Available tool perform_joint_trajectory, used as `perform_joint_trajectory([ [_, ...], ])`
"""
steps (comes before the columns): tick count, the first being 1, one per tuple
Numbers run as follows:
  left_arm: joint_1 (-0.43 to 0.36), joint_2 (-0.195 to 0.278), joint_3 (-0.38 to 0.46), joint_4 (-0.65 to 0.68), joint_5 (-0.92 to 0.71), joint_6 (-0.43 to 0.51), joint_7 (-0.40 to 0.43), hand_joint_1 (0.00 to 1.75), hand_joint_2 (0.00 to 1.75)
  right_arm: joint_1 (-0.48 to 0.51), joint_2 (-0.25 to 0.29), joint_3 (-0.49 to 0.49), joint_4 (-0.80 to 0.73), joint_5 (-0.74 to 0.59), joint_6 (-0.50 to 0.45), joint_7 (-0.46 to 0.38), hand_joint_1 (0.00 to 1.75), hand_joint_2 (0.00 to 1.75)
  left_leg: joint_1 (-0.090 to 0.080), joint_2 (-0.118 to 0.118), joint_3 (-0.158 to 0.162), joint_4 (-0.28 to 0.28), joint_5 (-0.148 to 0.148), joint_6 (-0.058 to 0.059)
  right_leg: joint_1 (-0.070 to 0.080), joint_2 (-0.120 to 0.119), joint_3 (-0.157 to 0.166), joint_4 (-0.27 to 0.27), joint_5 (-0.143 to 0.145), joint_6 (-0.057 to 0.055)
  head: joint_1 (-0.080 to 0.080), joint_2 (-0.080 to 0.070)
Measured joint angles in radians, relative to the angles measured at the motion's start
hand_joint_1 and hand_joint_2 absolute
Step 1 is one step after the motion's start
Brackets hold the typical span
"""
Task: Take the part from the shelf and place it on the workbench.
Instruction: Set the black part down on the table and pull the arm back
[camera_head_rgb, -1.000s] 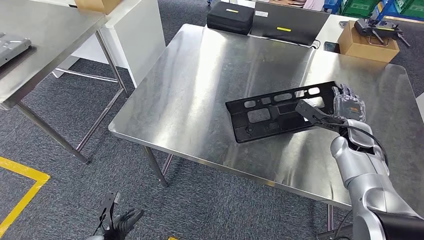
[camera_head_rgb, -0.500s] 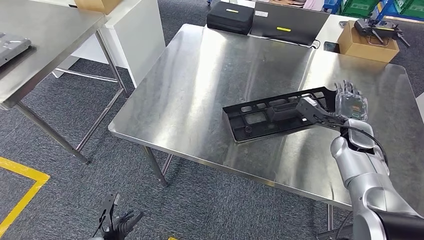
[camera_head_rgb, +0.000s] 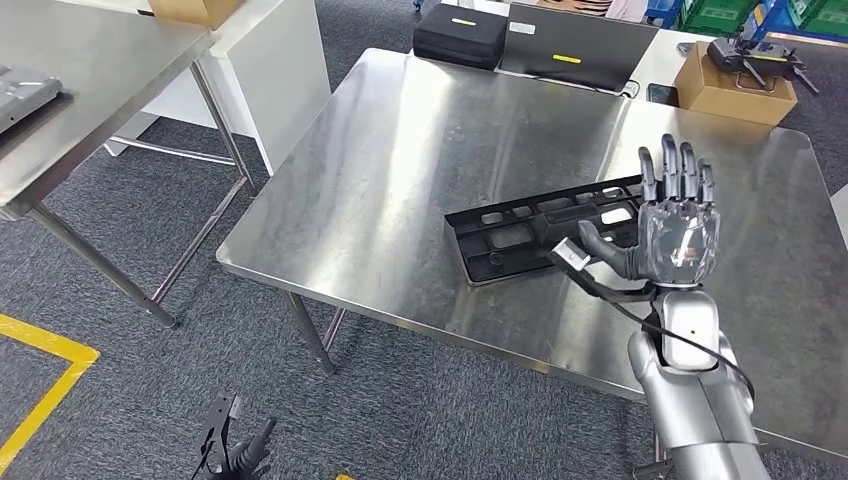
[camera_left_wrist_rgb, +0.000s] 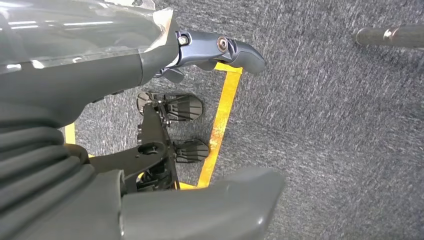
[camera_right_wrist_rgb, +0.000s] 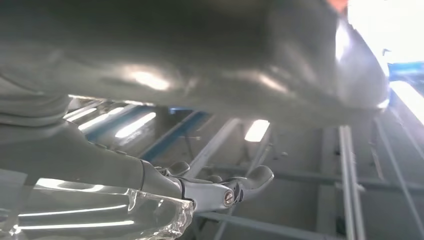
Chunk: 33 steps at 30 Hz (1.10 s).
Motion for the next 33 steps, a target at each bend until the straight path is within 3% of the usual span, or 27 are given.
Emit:
perform_joint_trajectory([
  [6,0.007,0.002,0.013,0.000,0.015,-0.016,-0.005,0.00,0.00,0.181,0.025,0.035,-0.218,-0.115,-0.015,-0.084,0.00,0.00,-0.004,-0.001,-0.001,0.002,-0.003,0.005,-0.009,-0.001,0.000,-0.001,0.001,0.002,0.000,0.000],
  [10,0.011,0.000,0.014,0.000,0.019,-0.021,-0.008,0.00,0.00,0.259,0.035,0.053,-0.310,-0.120,-0.011,-0.105,0.00,0.00,-0.001,0.006,0.005,-0.010,0.010,0.020,-0.013,-0.002,-0.003,0.003,-0.001,0.012,0.000,0.000],
  [12,0.011,-0.001,0.014,0.000,0.023,-0.023,-0.013,0.00,0.00,0.295,0.037,0.062,-0.349,-0.121,0.001,-0.118,0.00,0.00,0.006,0.015,0.009,-0.023,0.021,0.030,-0.009,-0.015,-0.026,0.066,-0.047,0.003,0.005,0.000],
  [14,0.014,-0.001,0.014,0.000,0.026,-0.024,-0.019,0.00,0.00,0.343,0.038,0.077,-0.388,-0.116,0.015,-0.125,0.00,0.00,0.007,0.021,0.003,-0.024,0.025,0.032,-0.010,-0.027,-0.072,0.195,-0.119,-0.007,0.009,0.000],
  [16,0.019,-0.001,0.015,0.000,0.027,-0.025,-0.021,0.00,0.00,0.400,0.041,0.097,-0.425,-0.107,0.024,-0.127,0.00,0.00,0.008,0.027,-0.005,-0.023,0.030,0.027,-0.013,-0.031,-0.088,0.279,-0.158,-0.002,0.009,0.000],
  [17,0.022,-0.001,0.015,0.000,0.027,-0.026,-0.022,0.00,0.00,0.427,0.042,0.107,-0.443,-0.103,0.025,-0.128,0.00,0.00,0.009,0.029,-0.010,-0.023,0.033,0.023,-0.016,-0.033,-0.069,0.266,-0.156,0.006,0.010,0.000],
  [19,0.025,-0.002,0.015,0.000,0.024,-0.029,-0.022,0.00,0.00,0.475,0.043,0.124,-0.478,-0.104,0.025,-0.127,0.00,0.00,0.012,0.032,-0.017,-0.020,0.040,0.013,-0.023,-0.043,0.026,0.131,-0.129,0.024,0.010,0.000],
  [21,0.027,0.001,0.015,-0.002,0.020,-0.033,-0.022,0.00,0.00,0.518,0.041,0.136,-0.505,-0.115,0.021,-0.127,0.00,0.00,0.011,0.034,-0.021,-0.017,0.045,-0.001,-0.020,-0.050,0.101,0.022,-0.105,0.029,0.009,0.000],
  [23,0.029,0.003,0.014,-0.003,0.018,-0.036,-0.024,0.00,0.00,0.553,0.038,0.145,-0.522,-0.126,0.016,-0.127,0.00,0.00,0.008,0.035,-0.021,-0.015,0.048,-0.013,-0.011,-0.046,0.106,0.009,-0.100,0.016,0.007,0.000],
  [25,0.031,0.003,0.014,-0.003,0.017,-0.037,-0.025,0.00,0.00,0.579,0.033,0.152,-0.534,-0.133,0.014,-0.127,0.00,0.00,0.012,0.034,-0.024,-0.009,0.043,-0.023,-0.017,-0.043,0.098,0.005,-0.097,-0.006,0.004,0.000],
  [27,0.033,0.004,0.014,-0.003,0.016,-0.038,-0.027,0.00,0.00,0.596,0.029,0.158,-0.544,-0.139,0.011,-0.127,0.00,0.00,0.019,0.031,-0.046,0.042,-0.013,-0.033,-0.020,-0.043,0.092,0.004,-0.084,-0.030,0.001,0.000],
  [29,0.035,0.005,0.014,-0.003,0.015,-0.038,-0.032,0.00,0.00,0.610,0.027,0.163,-0.554,-0.148,0.006,-0.127,0.00,0.00,0.021,0.026,-0.088,0.163,-0.106,-0.039,-0.015,-0.043,0.079,0.005,-0.071,-0.046,-0.001,0.000],
  [30,0.037,0.005,0.014,-0.003,0.014,-0.038,-0.035,0.00,0.00,0.619,0.025,0.166,-0.558,-0.152,0.002,-0.127,0.00,0.00,0.021,0.025,-0.105,0.225,-0.138,-0.041,-0.012,-0.043,0.071,0.005,-0.065,-0.049,-0.001,0.000],
  [31,0.040,0.004,0.014,-0.003,0.012,-0.038,-0.037,0.00,0.00,0.627,0.023,0.169,-0.561,-0.155,-0.001,-0.128,0.00,0.00,0.021,0.024,-0.108,0.262,-0.151,-0.041,-0.009,-0.043,0.063,0.006,-0.060,-0.049,-0.001,0.000],
  [32,0.044,0.004,0.014,-0.003,0.011,-0.038,-0.039,0.00,0.00,0.634,0.020,0.171,-0.563,-0.159,-0.004,-0.128,0.00,0.00,0.021,0.023,-0.094,0.263,-0.146,-0.040,-0.006,-0.042,0.058,0.006,-0.055,-0.048,-0.001,0.000],
  [33,0.046,0.004,0.014,-0.003,0.009,-0.038,-0.041,0.00,0.00,0.641,0.017,0.173,-0.565,-0.164,-0.007,-0.128,0.00,0.00,0.021,0.023,-0.059,0.225,-0.127,-0.036,-0.004,-0.041,0.053,0.006,-0.051,-0.047,-0.001,0.000],
])
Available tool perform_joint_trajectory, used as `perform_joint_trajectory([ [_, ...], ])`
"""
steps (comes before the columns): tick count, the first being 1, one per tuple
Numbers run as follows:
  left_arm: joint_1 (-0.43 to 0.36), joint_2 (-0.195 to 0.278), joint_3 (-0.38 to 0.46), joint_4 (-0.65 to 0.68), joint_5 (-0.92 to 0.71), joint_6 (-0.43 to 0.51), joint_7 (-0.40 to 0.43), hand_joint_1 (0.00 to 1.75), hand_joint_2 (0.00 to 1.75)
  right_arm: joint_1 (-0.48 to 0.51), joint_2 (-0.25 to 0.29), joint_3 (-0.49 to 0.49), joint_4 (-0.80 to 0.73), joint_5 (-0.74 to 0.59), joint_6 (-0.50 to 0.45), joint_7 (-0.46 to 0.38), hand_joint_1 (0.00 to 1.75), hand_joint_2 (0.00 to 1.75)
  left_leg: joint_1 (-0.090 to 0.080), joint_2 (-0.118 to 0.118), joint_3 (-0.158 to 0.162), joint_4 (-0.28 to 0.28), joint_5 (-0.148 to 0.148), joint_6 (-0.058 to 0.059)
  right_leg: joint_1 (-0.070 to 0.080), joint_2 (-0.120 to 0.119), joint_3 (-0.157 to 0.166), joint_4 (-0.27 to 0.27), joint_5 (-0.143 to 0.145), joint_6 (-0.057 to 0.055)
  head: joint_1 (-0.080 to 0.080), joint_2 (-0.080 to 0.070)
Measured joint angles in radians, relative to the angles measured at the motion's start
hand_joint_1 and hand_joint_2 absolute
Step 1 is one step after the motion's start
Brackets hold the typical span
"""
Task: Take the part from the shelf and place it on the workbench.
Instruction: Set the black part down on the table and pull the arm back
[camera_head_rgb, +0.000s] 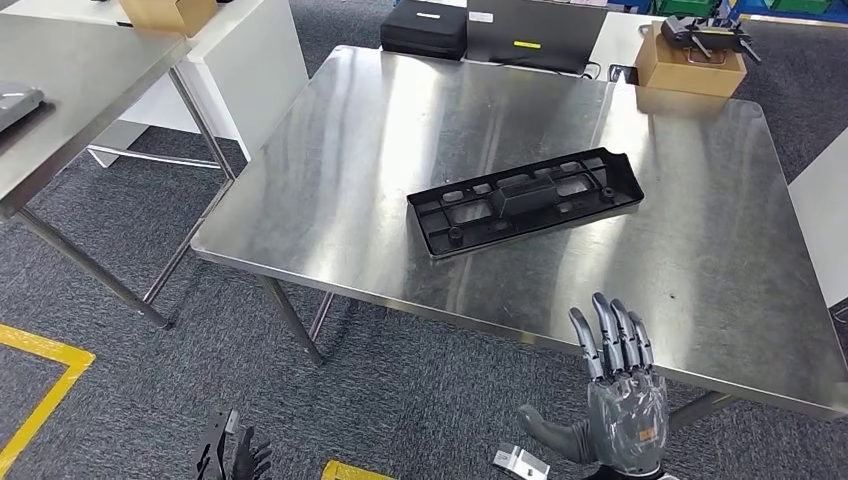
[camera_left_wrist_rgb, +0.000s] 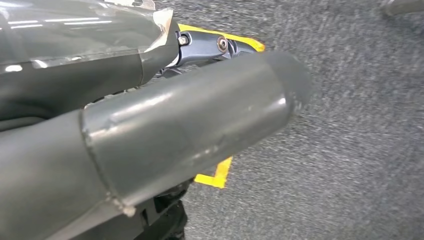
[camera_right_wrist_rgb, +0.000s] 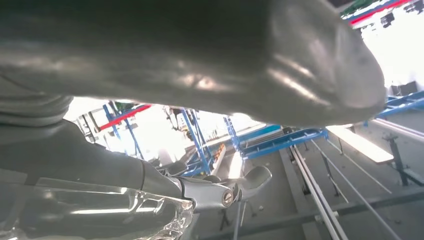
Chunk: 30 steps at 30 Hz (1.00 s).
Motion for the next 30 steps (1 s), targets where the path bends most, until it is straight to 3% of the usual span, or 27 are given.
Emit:
perform_joint_trajectory([
  [3,0.003,0.001,0.000,-0.001,-0.001,0.000,-0.008,0.00,0.00,0.013,-0.009,0.007,-0.009,-0.019,-0.016,-0.005,0.00,0.00,-0.004,-0.007,0.134,-0.191,0.054,0.018,0.005,0.002,-0.006,0.000,0.010,0.011,0.001,0.000],
  [5,0.006,0.002,0.000,-0.004,0.001,-0.007,-0.019,0.00,0.00,0.019,-0.015,0.016,-0.014,-0.035,-0.027,-0.010,0.00,0.00,-0.012,-0.010,0.163,-0.239,0.062,0.027,0.007,0.002,-0.007,-0.001,0.018,0.023,0.001,0.000],
  [8,0.006,-0.018,-0.001,-0.048,0.018,-0.003,0.020,0.00,0.00,0.018,-0.021,0.032,-0.014,-0.059,-0.036,-0.015,0.00,0.00,-0.013,-0.004,0.155,-0.256,0.085,0.043,0.007,0.000,-0.021,0.009,0.016,0.040,0.000,0.000],
  [9,0.004,-0.028,-0.002,-0.074,0.024,0.005,0.046,0.00,0.00,0.014,-0.023,0.036,-0.012,-0.063,-0.037,-0.015,0.00,0.00,-0.011,-0.002,0.150,-0.263,0.095,0.051,0.008,-0.001,-0.036,0.036,-0.004,0.039,0.001,0.000],
  [11,0.003,-0.046,-0.006,-0.120,0.033,0.016,0.080,0.00,0.00,0.010,-0.026,0.043,-0.007,-0.067,-0.038,-0.016,0.00,0.00,-0.011,0.001,0.134,-0.268,0.111,0.058,0.005,-0.001,-0.081,0.148,-0.075,0.032,0.004,0.000],
  [13,0.007,-0.058,-0.012,-0.149,0.040,0.019,0.091,0.00,0.00,0.008,-0.029,0.049,-0.001,-0.069,-0.038,-0.017,0.00,0.00,-0.011,0.007,0.116,-0.267,0.125,0.058,0.002,-0.001,-0.112,0.257,-0.125,0.035,0.005,0.000],
  [14,0.010,-0.061,-0.016,-0.160,0.046,0.019,0.093,0.00,0.00,0.009,-0.030,0.051,0.001,-0.071,-0.038,-0.017,0.00,0.00,-0.011,0.010,0.107,-0.266,0.131,0.057,0.001,-0.002,-0.103,0.265,-0.125,0.044,0.006,0.000],
  [15,0.014,-0.064,-0.020,-0.170,0.052,0.020,0.092,0.00,0.00,0.009,-0.030,0.052,0.002,-0.073,-0.038,-0.016,0.00,0.00,-0.011,0.012,0.100,-0.265,0.137,0.054,-0.002,-0.002,-0.070,0.229,-0.110,0.054,0.006,0.000],
  [17,0.021,-0.067,-0.027,-0.187,0.064,0.023,0.090,0.00,0.00,0.009,-0.029,0.054,0.002,-0.079,-0.038,-0.016,0.00,0.00,-0.011,0.014,0.089,-0.261,0.145,0.046,-0.009,-0.005,0.030,0.082,-0.075,0.070,0.006,0.000],
  [18,0.024,-0.068,-0.031,-0.195,0.071,0.027,0.089,0.00,0.00,0.010,-0.026,0.056,0.002,-0.083,-0.038,-0.017,0.00,0.00,-0.013,0.015,0.085,-0.258,0.149,0.040,-0.007,-0.004,0.069,0.023,-0.062,0.070,0.006,0.000],
  [19,0.027,-0.068,-0.035,-0.203,0.079,0.032,0.087,0.00,0.00,0.011,-0.023,0.057,0.002,-0.090,-0.038,-0.019,0.00,0.00,-0.015,0.014,0.082,-0.255,0.152,0.035,-0.005,-0.002,0.087,-0.011,-0.058,0.067,0.005,0.000],
  [21,0.036,-0.070,-0.044,-0.219,0.097,0.046,0.085,0.00,0.00,0.013,-0.011,0.059,0.004,-0.120,-0.038,-0.022,0.00,0.00,-0.018,0.012,0.075,-0.247,0.159,0.027,-0.003,0.003,0.087,-0.015,-0.052,0.056,0.004,0.000],
  [23,0.050,-0.071,-0.052,-0.237,0.113,0.061,0.087,0.00,0.00,0.012,0.007,0.054,0.014,-0.177,-0.039,-0.023,0.00,0.00,-0.014,0.010,0.064,-0.230,0.148,0.020,-0.011,0.003,0.076,-0.012,-0.047,0.046,0.003,0.000],
  [25,0.063,-0.073,-0.063,-0.256,0.131,0.074,0.092,0.00,0.00,0.006,0.035,0.031,0.044,-0.253,-0.042,-0.030,0.00,0.00,-0.009,0.007,0.038,-0.168,0.089,0.011,-0.013,0.002,0.062,-0.010,-0.035,0.027,0.001,0.000],
  [27,0.074,-0.075,-0.077,-0.273,0.149,0.087,0.100,0.00,0.00,-0.003,0.071,-0.016,0.103,-0.332,-0.046,-0.058,0.00,0.00,-0.009,0.006,-0.002,-0.052,0.008,0.005,-0.008,0.000,0.044,-0.009,-0.021,0.013,0.000,0.000],
  [28,0.079,-0.076,-0.085,-0.280,0.157,0.093,0.104,0.00,0.00,-0.007,0.090,-0.045,0.139,-0.368,-0.048,-0.077,0.00,0.00,-0.008,0.005,-0.013,-0.004,-0.015,0.004,-0.006,0.000,0.032,-0.007,-0.014,0.010,-0.001,0.000],
  [29,0.084,-0.077,-0.093,-0.287,0.165,0.099,0.107,0.00,0.00,-0.011,0.110,-0.078,0.177,-0.406,-0.049,-0.095,0.00,0.00,-0.008,0.005,-0.010,0.015,-0.017,0.005,-0.005,0.000,0.022,-0.006,-0.007,0.010,-0.001,0.000],
  [30,0.088,-0.078,-0.100,-0.293,0.171,0.104,0.110,0.00,0.00,-0.017,0.130,-0.112,0.217,-0.444,-0.049,-0.110,0.00,0.00,-0.008,0.005,0.013,-0.005,-0.001,0.007,-0.004,0.000,0.013,-0.004,-0.001,0.011,-0.001,0.000],
])
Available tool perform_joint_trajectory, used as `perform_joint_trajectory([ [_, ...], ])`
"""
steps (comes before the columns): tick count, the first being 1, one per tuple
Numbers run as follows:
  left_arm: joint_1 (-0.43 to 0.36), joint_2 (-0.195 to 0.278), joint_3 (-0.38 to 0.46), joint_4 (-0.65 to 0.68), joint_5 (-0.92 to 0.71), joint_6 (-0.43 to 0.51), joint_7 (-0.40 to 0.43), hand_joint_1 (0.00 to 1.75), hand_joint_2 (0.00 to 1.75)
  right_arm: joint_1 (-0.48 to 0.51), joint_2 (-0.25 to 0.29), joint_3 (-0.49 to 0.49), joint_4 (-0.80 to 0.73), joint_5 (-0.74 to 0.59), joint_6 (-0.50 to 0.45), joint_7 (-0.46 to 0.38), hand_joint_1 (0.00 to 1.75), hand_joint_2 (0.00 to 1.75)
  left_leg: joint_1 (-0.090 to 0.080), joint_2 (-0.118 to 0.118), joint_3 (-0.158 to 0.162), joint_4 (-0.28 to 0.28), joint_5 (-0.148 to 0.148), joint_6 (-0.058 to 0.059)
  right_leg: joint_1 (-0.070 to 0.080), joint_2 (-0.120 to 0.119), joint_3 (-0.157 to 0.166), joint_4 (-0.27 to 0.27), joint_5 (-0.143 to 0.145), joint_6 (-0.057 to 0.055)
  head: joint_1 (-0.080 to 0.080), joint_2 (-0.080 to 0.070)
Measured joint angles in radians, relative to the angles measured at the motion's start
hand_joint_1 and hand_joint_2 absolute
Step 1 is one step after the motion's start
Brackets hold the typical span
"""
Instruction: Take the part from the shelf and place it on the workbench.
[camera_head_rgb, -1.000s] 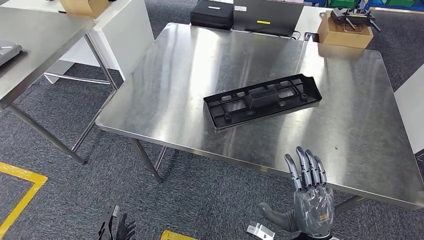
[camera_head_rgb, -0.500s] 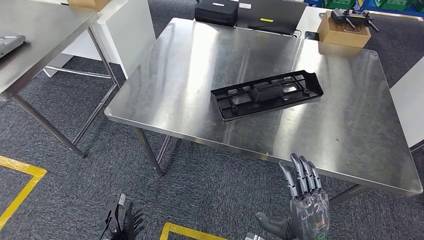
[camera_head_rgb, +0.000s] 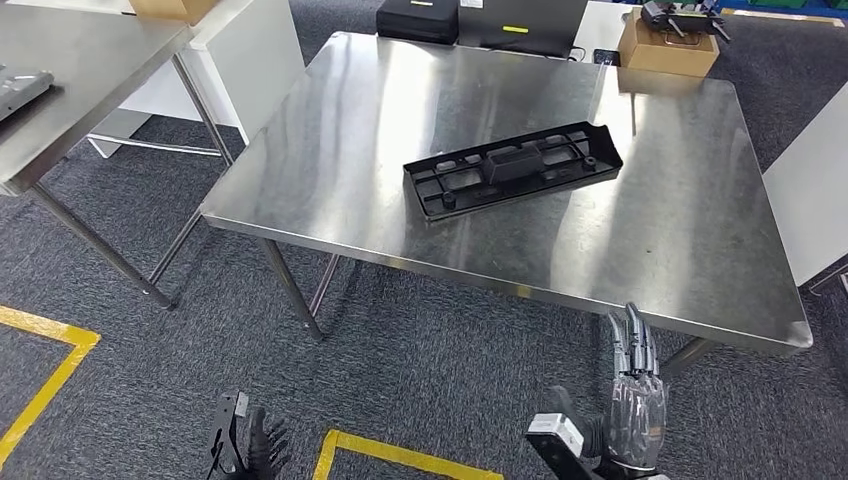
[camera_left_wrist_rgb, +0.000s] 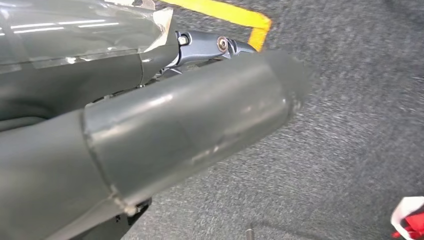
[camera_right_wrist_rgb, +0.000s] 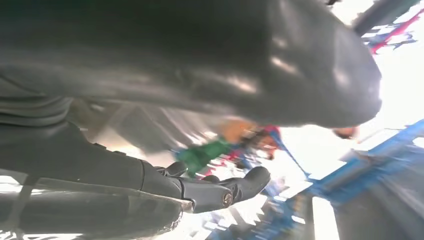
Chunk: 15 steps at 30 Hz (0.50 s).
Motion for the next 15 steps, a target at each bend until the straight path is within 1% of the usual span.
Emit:
perform_joint_trajectory([
  [1,0.003,-0.001,-0.007,-0.007,0.006,0.004,0.002,0.00,0.00,-0.009,0.021,-0.038,0.047,-0.039,-0.001,-0.014,0.00,0.00,0.000,0.000,0.041,-0.054,0.026,0.003,0.000,0.000,-0.007,0.002,0.005,0.003,0.000,0.000],
  [2,0.005,-0.002,-0.014,-0.014,0.010,0.009,0.004,0.00,0.00,-0.020,0.042,-0.080,0.100,-0.072,-0.002,-0.027,0.00,0.00,0.001,-0.002,0.087,-0.123,0.041,0.005,0.000,0.001,-0.013,0.003,0.010,0.007,0.000,0.000],
  [3,0.006,-0.004,-0.021,-0.020,0.013,0.012,0.006,0.00,0.00,-0.030,0.060,-0.121,0.151,-0.097,-0.004,-0.040,0.00,0.00,-0.002,-0.006,0.123,-0.179,0.057,0.008,0.001,0.000,-0.018,0.004,0.015,0.013,0.001,0.000],
  [4,0.007,-0.006,-0.027,-0.026,0.016,0.015,0.008,0.00,0.00,-0.041,0.076,-0.160,0.204,-0.116,-0.005,-0.055,0.00,0.00,-0.004,-0.010,0.144,-0.216,0.063,0.011,0.002,0.000,-0.020,0.005,0.020,0.020,0.001,0.000],
  [5,0.008,-0.008,-0.031,-0.031,0.019,0.019,0.011,0.00,0.00,-0.055,0.089,-0.196,0.258,-0.128,-0.006,-0.069,0.00,0.00,-0.008,-0.013,0.149,-0.230,0.062,0.015,0.002,-0.001,-0.023,0.004,0.025,0.028,0.001,0.000],
  [6,0.010,-0.009,-0.035,-0.035,0.022,0.023,0.014,0.00,0.00,-0.072,0.100,-0.233,0.319,-0.133,-0.007,-0.085,0.00,0.00,-0.012,-0.015,0.145,-0.228,0.070,0.020,0.003,0.000,-0.024,0.002,0.032,0.035,0.001,0.000],
  [7,0.012,-0.011,-0.039,-0.040,0.026,0.027,0.017,0.00,0.00,-0.094,0.112,-0.277,0.391,-0.124,-0.008,-0.103,0.00,0.00,-0.012,-0.013,0.141,-0.233,0.075,0.027,0.005,0.000,-0.029,0.001,0.037,0.041,0.000,0.000],
  [8,0.013,-0.012,-0.043,-0.045,0.031,0.032,0.018,0.00,0.00,-0.119,0.123,-0.331,0.471,-0.100,-0.008,-0.121,0.00,0.00,-0.012,-0.011,0.136,-0.237,0.083,0.036,0.005,0.000,-0.036,0.005,0.034,0.045,0.000,0.000],
  [9,0.013,-0.013,-0.047,-0.050,0.036,0.035,0.019,0.00,0.00,-0.143,0.132,-0.396,0.557,-0.061,-0.008,-0.135,0.00,0.00,-0.011,-0.009,0.129,-0.242,0.093,0.048,0.006,0.000,-0.048,0.022,0.018,0.044,0.001,0.000],
  [10,0.014,-0.014,-0.050,-0.054,0.041,0.039,0.020,0.00,0.00,-0.168,0.140,-0.464,0.642,-0.017,-0.008,-0.143,0.00,0.00,-0.011,-0.008,0.119,-0.246,0.104,0.057,0.006,-0.001,-0.066,0.058,-0.012,0.040,0.002,0.000],
  [12,0.017,-0.014,-0.056,-0.059,0.051,0.045,0.021,0.00,0.00,-0.213,0.149,-0.600,0.813,0.064,-0.008,-0.122,0.00,0.00,-0.014,-0.007,0.094,-0.246,0.123,0.067,0.005,-0.001,-0.108,0.180,-0.093,0.028,0.004,0.000],
  [13,0.020,-0.014,-0.060,-0.059,0.057,0.048,0.021,0.00,0.00,-0.229,0.150,-0.658,0.895,0.096,-0.008,-0.098,0.00,0.00,-0.017,-0.007,0.082,-0.246,0.131,0.068,0.005,-0.001,-0.122,0.238,-0.121,0.028,0.005,0.000],
  [14,0.022,-0.014,-0.063,-0.059,0.064,0.051,0.021,0.00,0.00,-0.240,0.151,-0.708,0.973,0.124,-0.008,-0.070,0.00,0.00,-0.019,-0.007,0.070,-0.245,0.140,0.069,0.006,-0.001,-0.124,0.274,-0.131,0.032,0.005,0.000],
  [15,0.023,-0.014,-0.067,-0.059,0.070,0.054,0.021,0.00,0.00,-0.248,0.151,-0.749,1.042,0.149,-0.007,-0.040,0.00,0.00,-0.022,-0.006,0.060,-0.244,0.147,0.068,0.007,-0.001,-0.106,0.272,-0.124,0.037,0.006,0.000],
])
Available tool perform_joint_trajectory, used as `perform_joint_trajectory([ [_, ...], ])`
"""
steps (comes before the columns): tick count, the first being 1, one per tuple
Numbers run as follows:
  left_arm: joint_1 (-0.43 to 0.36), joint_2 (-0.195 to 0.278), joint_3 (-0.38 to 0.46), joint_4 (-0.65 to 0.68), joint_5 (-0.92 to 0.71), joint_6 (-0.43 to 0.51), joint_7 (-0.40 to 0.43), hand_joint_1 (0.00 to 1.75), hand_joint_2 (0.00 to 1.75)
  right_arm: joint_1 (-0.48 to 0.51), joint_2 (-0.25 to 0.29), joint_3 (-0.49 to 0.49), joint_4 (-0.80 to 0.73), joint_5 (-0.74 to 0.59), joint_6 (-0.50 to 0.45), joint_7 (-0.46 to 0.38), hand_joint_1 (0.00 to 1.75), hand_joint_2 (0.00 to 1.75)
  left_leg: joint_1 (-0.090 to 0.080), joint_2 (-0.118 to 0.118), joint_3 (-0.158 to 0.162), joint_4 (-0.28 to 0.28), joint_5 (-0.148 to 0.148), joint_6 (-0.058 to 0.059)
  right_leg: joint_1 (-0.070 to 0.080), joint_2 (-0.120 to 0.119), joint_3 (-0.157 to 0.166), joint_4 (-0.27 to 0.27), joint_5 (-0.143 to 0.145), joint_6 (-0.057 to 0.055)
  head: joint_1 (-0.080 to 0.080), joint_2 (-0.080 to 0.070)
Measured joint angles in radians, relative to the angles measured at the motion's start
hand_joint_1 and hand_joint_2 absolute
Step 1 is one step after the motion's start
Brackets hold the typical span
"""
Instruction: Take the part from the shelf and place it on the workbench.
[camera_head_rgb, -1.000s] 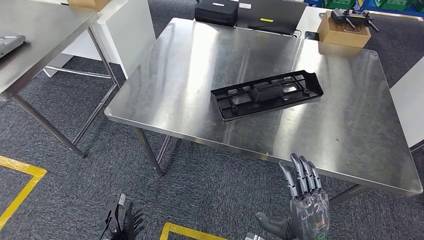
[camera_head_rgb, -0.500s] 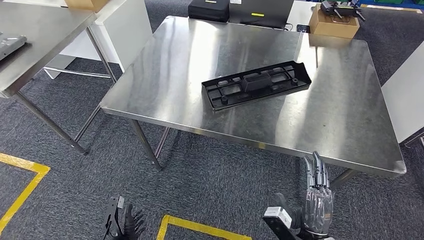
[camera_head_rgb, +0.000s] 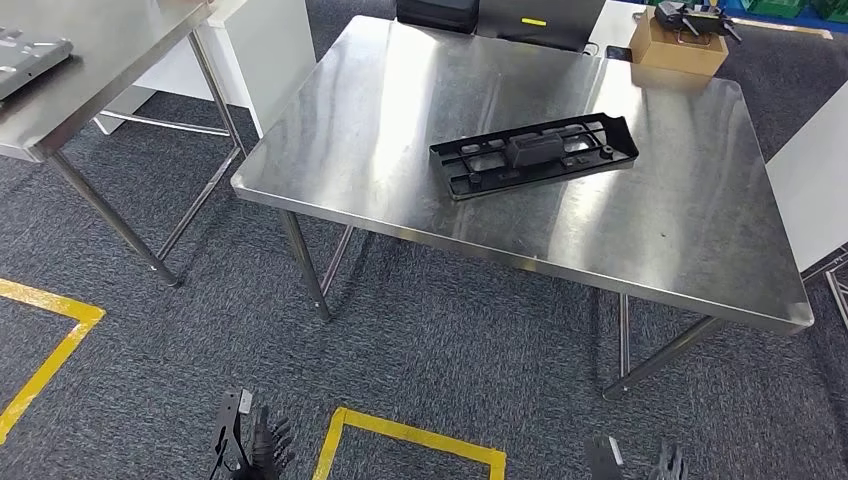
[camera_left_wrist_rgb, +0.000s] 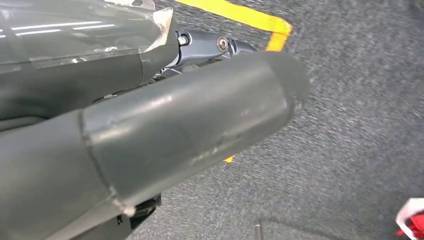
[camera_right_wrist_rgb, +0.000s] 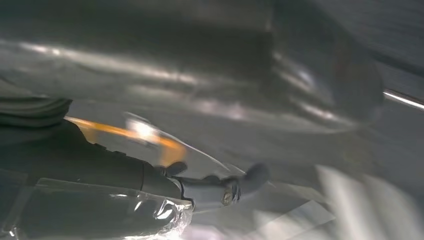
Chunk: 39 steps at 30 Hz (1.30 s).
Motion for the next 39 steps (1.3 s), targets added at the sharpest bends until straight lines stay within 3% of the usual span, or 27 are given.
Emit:
perform_joint_trajectory([
  [2,0.001,0.001,-0.008,0.000,0.009,0.004,0.000,0.00,0.00,-0.009,0.001,-0.054,0.112,0.035,0.006,0.063,0.00,0.00,-0.005,0.002,-0.014,0.000,0.013,-0.002,0.004,-0.001,0.089,-0.110,0.036,0.006,0.000,0.000],
  [4,0.000,0.003,-0.015,0.000,0.016,0.004,0.000,0.00,0.00,-0.017,0.005,-0.088,0.193,0.048,0.026,0.119,0.00,0.00,-0.010,0.006,-0.023,0.001,0.026,-0.009,0.013,-0.002,0.183,-0.250,0.054,-0.003,-0.001,0.000],
  [5,0.000,0.004,-0.019,0.000,0.019,0.004,0.000,0.00,0.00,-0.020,0.008,-0.102,0.225,0.049,0.045,0.143,0.00,0.00,-0.011,0.008,-0.025,0.000,0.032,-0.014,0.017,-0.003,0.202,-0.289,0.055,-0.010,-0.002,0.000],
  [7,0.001,0.008,-0.028,0.000,0.027,0.004,0.001,0.00,0.00,-0.021,0.010,-0.128,0.277,0.050,0.100,0.191,0.00,0.00,-0.010,0.012,-0.026,-0.003,0.045,-0.025,0.021,-0.003,0.199,-0.308,0.063,-0.023,-0.002,0.000],
  [9,0.004,0.015,-0.035,0.000,0.034,0.003,0.002,0.00,0.00,-0.021,0.012,-0.143,0.318,0.061,0.164,0.243,0.00,0.00,-0.006,0.008,-0.036,0.012,0.029,-0.039,0.012,-0.005,0.193,-0.316,0.082,-0.040,-0.002,0.000],
  [10,0.005,0.018,-0.038,0.000,0.037,0.003,0.002,0.00,0.00,-0.021,0.014,-0.146,0.333,0.070,0.189,0.265,0.00,0.00,-0.003,0.004,-0.048,0.043,-0.003,-0.047,0.006,-0.006,0.189,-0.320,0.092,-0.050,-0.003,0.000],
  [12,0.008,0.025,-0.043,0.000,0.040,0.002,0.004,0.00,0.00,-0.021,0.017,-0.146,0.357,0.083,0.215,0.288,0.00,0.00,0.007,-0.002,-0.088,0.164,-0.099,-0.063,0.002,-0.007,0.171,-0.320,0.112,-0.061,-0.006,0.000],
  [13,0.010,0.027,-0.046,0.000,0.040,0.002,0.005,0.00,0.00,-0.021,0.018,-0.146,0.366,0.090,0.222,0.295,0.00,0.00,0.013,-0.003,-0.106,0.229,-0.135,-0.070,0.001,-0.007,0.161,-0.320,0.120,-0.060,-0.007,0.000],
  [14,0.012,0.029,-0.049,0.000,0.041,0.002,0.006,0.00,0.00,-0.021,0.019,-0.146,0.374,0.102,0.232,0.301,0.00,0.00,0.020,-0.003,-0.111,0.273,-0.153,-0.077,0.000,-0.007,0.150,-0.319,0.128,-0.057,-0.007,0.000],
  [15,0.013,0.030,-0.052,0.000,0.042,0.002,0.007,0.00,0.00,-0.020,0.021,-0.144,0.380,0.118,0.246,0.307,0.00,0.00,0.026,-0.003,-0.097,0.277,-0.149,-0.084,-0.001,-0.007,0.140,-0.317,0.135,-0.053,-0.008,0.000],
  [16,0.014,0.032,-0.055,0.000,0.044,0.001,0.007,0.00,0.00,-0.020,0.023,-0.140,0.385,0.136,0.262,0.313,0.00,0.00,0.033,-0.003,-0.063,0.242,-0.131,-0.089,-0.004,-0.007,0.131,-0.314,0.140,-0.049,-0.008,0.000],
  [18,0.012,0.033,-0.062,0.000,0.048,0.001,0.009,0.00,0.00,-0.021,0.031,-0.126,0.393,0.168,0.294,0.317,0.00,0.00,0.041,-0.004,0.041,0.097,-0.092,-0.096,-0.007,-0.006,0.113,-0.302,0.148,-0.039,-0.009,0.000],
  [20,0.010,0.034,-0.068,0.000,0.050,0.001,0.011,0.00,0.00,-0.023,0.039,-0.113,0.398,0.185,0.312,0.318,0.00,0.00,0.040,-0.009,0.098,0.005,-0.077,-0.090,-0.005,-0.006,0.099,-0.290,0.155,-0.028,-0.009,0.000],
  [23,0.010,0.034,-0.075,0.000,0.051,0.001,0.013,0.00,0.00,-0.023,0.047,-0.100,0.403,0.196,0.325,0.318,0.00,0.00,0.032,-0.010,0.088,-0.007,-0.066,-0.064,-0.002,-0.005,0.085,-0.286,0.167,-0.004,-0.008,0.000],
  [24,0.010,0.035,-0.078,0.000,0.051,0.002,0.013,0.00,0.00,-0.023,0.048,-0.097,0.405,0.201,0.334,0.319,0.00,0.00,0.032,-0.008,0.081,-0.009,-0.058,-0.052,-0.002,-0.004,0.075,-0.275,0.159,-0.001,-0.007,0.000],
  [25,0.009,0.035,-0.080,0.000,0.053,0.002,0.014,0.00,0.00,-0.022,0.048,-0.092,0.407,0.210,0.346,0.321,0.00,0.00,0.031,-0.005,0.073,-0.013,-0.048,-0.040,-0.003,-0.003,0.059,-0.247,0.136,-0.003,-0.005,0.000],
  [27,0.010,0.035,-0.084,0.000,0.057,0.004,0.015,0.00,0.00,-0.022,0.048,-0.075,0.409,0.236,0.378,0.329,0.00,0.00,0.029,0.000,0.052,-0.015,-0.029,-0.025,-0.005,-0.002,0.011,-0.130,0.057,-0.016,-0.002,0.000],
  [29,0.011,0.035,-0.087,0.000,0.061,0.006,0.016,0.00,0.00,-0.023,0.049,-0.058,0.410,0.253,0.413,0.336,0.00,0.00,0.026,0.004,0.029,-0.014,-0.013,-0.022,-0.005,-0.002,-0.019,-0.012,0.002,-0.014,0.000,0.000],
  [30,0.012,0.035,-0.089,0.000,0.063,0.008,0.016,0.00,0.00,-0.023,0.050,-0.053,0.411,0.255,0.432,0.338,0.00,0.00,0.025,0.006,0.019,-0.014,-0.005,-0.023,-0.005,-0.002,-0.010,0.003,-0.001,-0.008,0.000,0.000],
  [31,0.012,0.035,-0.091,0.000,0.066,0.011,0.016,0.00,0.00,-0.024,0.050,-0.048,0.411,0.256,0.451,0.339,0.00,0.00,0.025,0.006,0.010,-0.013,0.002,-0.025,-0.005,-0.002,0.019,-0.022,0.011,0.001,0.001,0.000],
  [33,0.013,0.034,-0.098,0.000,0.071,0.014,0.016,0.00,0.00,-0.026,0.051,-0.040,0.412,0.257,0.478,0.341,0.00,0.00,0.024,0.006,-0.005,-0.012,0.015,-0.032,-0.005,-0.002,0.123,-0.164,0.045,0.011,0.001,0.000],
  [35,0.013,0.034,-0.103,-0.001,0.074,0.015,0.016,0.00,0.00,-0.030,0.051,-0.033,0.412,0.257,0.489,0.341,0.00,0.00,0.022,0.007,-0.014,-0.011,0.028,-0.044,0.001,-0.001,0.199,-0.284,0.059,0.007,0.000,0.000],
  [37,0.014,0.033,-0.107,-0.002,0.080,0.018,0.016,0.00,0.00,-0.033,0.051,-0.030,0.412,0.257,0.497,0.341,0.00,0.00,0.020,0.008,-0.018,-0.011,0.040,-0.056,0.009,0.000,0.205,-0.312,0.061,-0.003,-0.002,0.000],
  [39,0.016,0.032,-0.109,-0.005,0.087,0.022,0.016,0.00,0.00,-0.033,0.050,-0.029,0.412,0.258,0.502,0.342,0.00,0.00,0.023,0.007,-0.025,-0.002,0.033,-0.066,-0.001,-0.002,0.195,-0.312,0.071,-0.018,-0.004,0.000],
])
